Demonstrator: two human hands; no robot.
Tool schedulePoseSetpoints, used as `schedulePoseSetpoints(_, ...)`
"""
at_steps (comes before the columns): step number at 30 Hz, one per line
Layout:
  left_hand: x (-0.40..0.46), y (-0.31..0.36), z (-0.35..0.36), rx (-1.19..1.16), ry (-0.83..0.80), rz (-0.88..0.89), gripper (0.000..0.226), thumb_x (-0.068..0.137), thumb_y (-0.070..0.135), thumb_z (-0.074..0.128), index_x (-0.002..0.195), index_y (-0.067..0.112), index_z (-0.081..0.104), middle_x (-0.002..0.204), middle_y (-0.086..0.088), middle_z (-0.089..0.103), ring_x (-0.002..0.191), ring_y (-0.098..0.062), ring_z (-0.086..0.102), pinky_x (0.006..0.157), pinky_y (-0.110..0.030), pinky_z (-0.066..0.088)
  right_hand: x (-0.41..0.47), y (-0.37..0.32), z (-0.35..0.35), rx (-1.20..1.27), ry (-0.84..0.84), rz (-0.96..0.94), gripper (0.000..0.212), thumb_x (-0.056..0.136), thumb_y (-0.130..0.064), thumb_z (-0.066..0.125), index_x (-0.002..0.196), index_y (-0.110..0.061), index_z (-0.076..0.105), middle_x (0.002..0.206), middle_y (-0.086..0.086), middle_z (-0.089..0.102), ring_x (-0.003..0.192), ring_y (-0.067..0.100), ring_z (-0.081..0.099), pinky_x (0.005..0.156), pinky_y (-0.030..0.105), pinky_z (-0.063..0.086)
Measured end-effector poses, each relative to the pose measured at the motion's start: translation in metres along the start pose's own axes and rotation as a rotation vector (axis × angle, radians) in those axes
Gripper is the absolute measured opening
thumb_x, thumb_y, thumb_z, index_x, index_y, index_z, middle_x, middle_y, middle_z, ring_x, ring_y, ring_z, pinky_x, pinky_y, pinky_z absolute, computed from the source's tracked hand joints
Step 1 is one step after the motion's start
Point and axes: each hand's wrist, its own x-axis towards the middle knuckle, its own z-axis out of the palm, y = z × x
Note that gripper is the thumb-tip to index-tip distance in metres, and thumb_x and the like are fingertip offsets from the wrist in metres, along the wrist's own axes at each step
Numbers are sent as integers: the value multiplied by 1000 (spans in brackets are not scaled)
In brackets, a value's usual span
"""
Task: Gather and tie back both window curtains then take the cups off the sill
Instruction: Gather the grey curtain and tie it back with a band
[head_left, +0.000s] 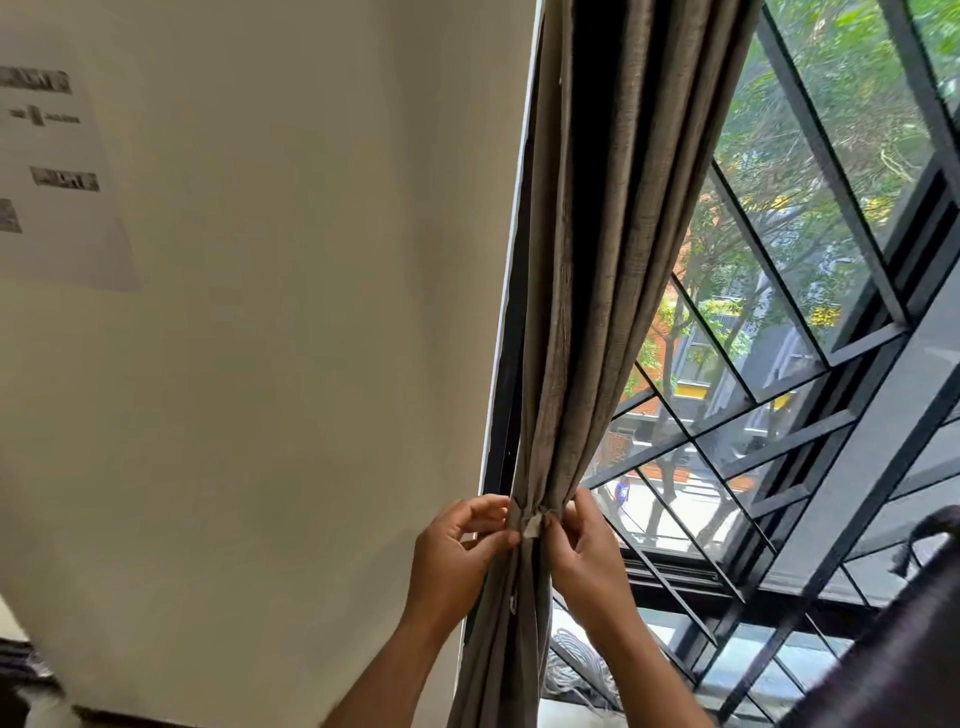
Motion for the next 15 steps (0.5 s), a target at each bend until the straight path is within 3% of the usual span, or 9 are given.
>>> schedulePoseSetpoints(5,-7,4,6,42,44,90,21,83,21,92,100,26,79,98,6,79,93,-8,78,81,-28,67,-4,-2,0,29,-33,28,34,110,-4,57,136,-25,56,112,14,83,107,36,79,100,69,58)
schedulePoseSetpoints(8,-9,2,9,120,33,155,9,87,25,89,93,26,82,96,6,75,90,-11,77,79,-31,67,-11,-3,2,61,-44,39,44,109,-2,56,142,-28,44,113,15,82,106,36,79,100,63,60)
schedulePoseSetpoints(10,-10,0,9,119,7,160,7,92,23,84,96,28,84,99,8,75,94,-12,76,81,-34,66,-15,-3,1,78,-48,52,50,108,-1,60,145,-27,39,114,15,82,108,37,79,101,62,59)
schedulePoseSetpoints(15,-15,1,2,26,-191,78,19,105,21,66,113,28,82,117,8,73,114,-13,71,95,-22,58,-17,-11,-6,126,-76,79,47,107,1,60,143,-27,50,114,18,81,113,41,77,107,66,56)
